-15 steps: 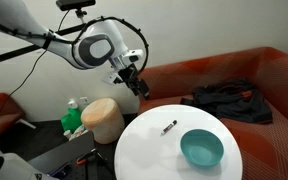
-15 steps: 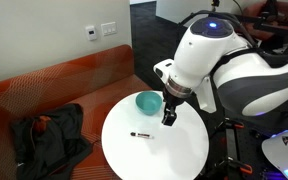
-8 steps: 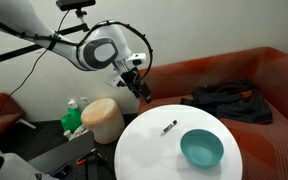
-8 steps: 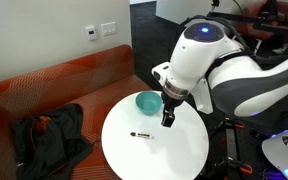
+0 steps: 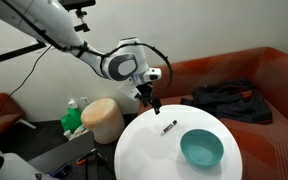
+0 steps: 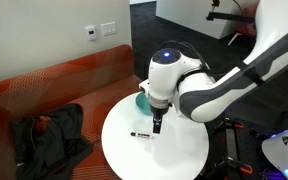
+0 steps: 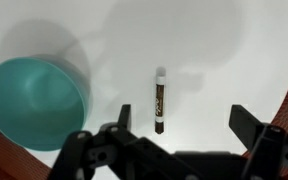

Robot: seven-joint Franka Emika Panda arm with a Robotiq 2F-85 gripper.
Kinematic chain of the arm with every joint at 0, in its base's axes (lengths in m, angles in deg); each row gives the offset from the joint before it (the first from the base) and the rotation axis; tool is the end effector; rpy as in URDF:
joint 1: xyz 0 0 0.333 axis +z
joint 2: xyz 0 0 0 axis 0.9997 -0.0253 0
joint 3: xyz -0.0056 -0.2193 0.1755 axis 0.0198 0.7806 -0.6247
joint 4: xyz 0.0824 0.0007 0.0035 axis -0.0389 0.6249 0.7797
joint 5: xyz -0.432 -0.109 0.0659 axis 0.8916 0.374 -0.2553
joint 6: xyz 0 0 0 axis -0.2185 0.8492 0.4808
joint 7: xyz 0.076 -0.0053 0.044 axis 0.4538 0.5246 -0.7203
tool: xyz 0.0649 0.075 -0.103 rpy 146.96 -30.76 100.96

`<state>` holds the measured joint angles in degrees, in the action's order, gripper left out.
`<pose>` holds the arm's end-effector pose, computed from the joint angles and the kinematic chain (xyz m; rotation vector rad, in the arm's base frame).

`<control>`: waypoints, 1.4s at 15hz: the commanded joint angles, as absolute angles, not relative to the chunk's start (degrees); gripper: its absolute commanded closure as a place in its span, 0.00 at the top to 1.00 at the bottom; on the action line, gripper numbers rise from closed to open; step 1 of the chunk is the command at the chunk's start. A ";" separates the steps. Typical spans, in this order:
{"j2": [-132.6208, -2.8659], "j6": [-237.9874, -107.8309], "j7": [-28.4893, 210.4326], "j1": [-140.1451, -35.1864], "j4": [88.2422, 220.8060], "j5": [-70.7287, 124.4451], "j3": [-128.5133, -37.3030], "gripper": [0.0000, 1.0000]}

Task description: Put the marker in the bowl

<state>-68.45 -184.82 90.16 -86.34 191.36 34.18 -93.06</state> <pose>0.5570 0.0858 0.1120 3.0560 0.3451 0.0186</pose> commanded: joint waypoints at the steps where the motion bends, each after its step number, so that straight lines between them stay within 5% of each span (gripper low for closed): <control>1: -74.88 -184.84 86.96 -85.65 185.85 31.31 -92.37 1.00; 21: -98.40 -184.81 86.91 -85.43 165.18 31.05 -90.62 1.00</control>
<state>-95.81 -184.86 88.74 -86.29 169.39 32.64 -91.56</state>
